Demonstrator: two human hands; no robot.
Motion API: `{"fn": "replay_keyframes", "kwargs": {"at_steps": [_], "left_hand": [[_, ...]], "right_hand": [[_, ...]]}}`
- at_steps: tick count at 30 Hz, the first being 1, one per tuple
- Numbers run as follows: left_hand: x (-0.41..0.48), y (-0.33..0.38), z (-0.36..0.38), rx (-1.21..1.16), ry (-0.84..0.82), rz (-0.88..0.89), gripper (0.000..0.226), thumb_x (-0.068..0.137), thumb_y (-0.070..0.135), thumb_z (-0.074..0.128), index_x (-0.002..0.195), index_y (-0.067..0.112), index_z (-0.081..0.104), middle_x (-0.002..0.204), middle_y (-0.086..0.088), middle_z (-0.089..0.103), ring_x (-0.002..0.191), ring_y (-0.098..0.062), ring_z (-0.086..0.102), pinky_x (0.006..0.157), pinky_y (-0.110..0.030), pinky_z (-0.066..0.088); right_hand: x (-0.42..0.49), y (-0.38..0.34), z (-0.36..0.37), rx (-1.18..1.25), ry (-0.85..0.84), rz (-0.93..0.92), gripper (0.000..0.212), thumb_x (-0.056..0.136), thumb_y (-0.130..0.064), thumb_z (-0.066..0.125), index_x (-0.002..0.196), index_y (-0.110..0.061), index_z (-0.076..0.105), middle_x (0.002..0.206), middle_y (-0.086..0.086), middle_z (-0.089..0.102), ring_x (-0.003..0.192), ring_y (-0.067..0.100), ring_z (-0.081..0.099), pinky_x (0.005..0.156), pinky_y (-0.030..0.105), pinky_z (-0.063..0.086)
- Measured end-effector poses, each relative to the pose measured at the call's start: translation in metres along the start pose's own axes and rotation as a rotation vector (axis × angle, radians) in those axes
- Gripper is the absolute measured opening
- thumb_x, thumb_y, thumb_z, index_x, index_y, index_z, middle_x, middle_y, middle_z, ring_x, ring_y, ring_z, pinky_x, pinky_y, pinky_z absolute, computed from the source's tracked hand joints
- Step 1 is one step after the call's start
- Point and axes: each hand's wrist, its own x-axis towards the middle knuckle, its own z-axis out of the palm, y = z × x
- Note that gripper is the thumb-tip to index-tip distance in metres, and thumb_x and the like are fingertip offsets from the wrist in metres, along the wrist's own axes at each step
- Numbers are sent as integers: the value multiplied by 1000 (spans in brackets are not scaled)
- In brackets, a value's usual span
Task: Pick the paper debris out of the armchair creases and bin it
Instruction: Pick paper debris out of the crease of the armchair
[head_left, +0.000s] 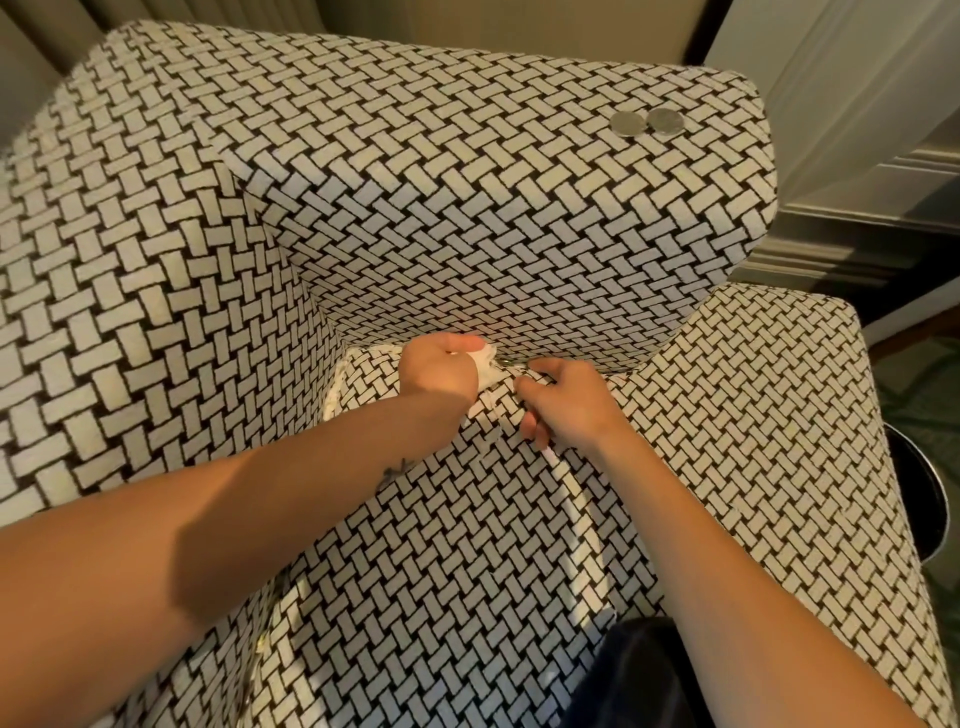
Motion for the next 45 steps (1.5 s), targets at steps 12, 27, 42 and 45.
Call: {"fn": "replay_keyframes", "kwargs": {"at_steps": [12, 27, 42, 45], "left_hand": [[-1, 0, 0, -67, 66, -25, 28, 93, -2, 59, 97, 22, 72, 96, 4, 65, 71, -9, 56, 48, -13, 41], [-2, 0, -3, -29, 90, -36, 40, 95, -5, 46, 96, 30, 65, 90, 6, 61, 62, -12, 52, 45, -14, 37], [1, -1, -1, -121, 159, -78, 44, 97, -5, 39, 87, 27, 66, 103, 2, 65, 91, -23, 64, 73, -27, 52], [2, 0, -1, -144, 171, -47, 44, 96, -3, 35, 86, 23, 69, 85, 3, 63, 68, -15, 55, 52, -24, 45]], "right_hand": [[27, -21, 6, 138, -74, 262, 29, 97, -29, 67, 101, -1, 67, 57, -1, 60, 38, 8, 42, 35, 18, 34], [23, -26, 16, 118, 4, 186, 29, 96, -32, 69, 107, -5, 64, 58, 4, 60, 44, 13, 48, 42, 24, 38], [6, 2, 21, 118, 129, -91, 19, 103, -16, 53, 115, -19, 68, 65, 11, 71, 44, 13, 62, 37, 21, 43], [1, 7, 18, 62, 58, -173, 21, 100, -21, 60, 120, -23, 68, 68, 5, 66, 49, 11, 57, 45, 25, 48]]}}
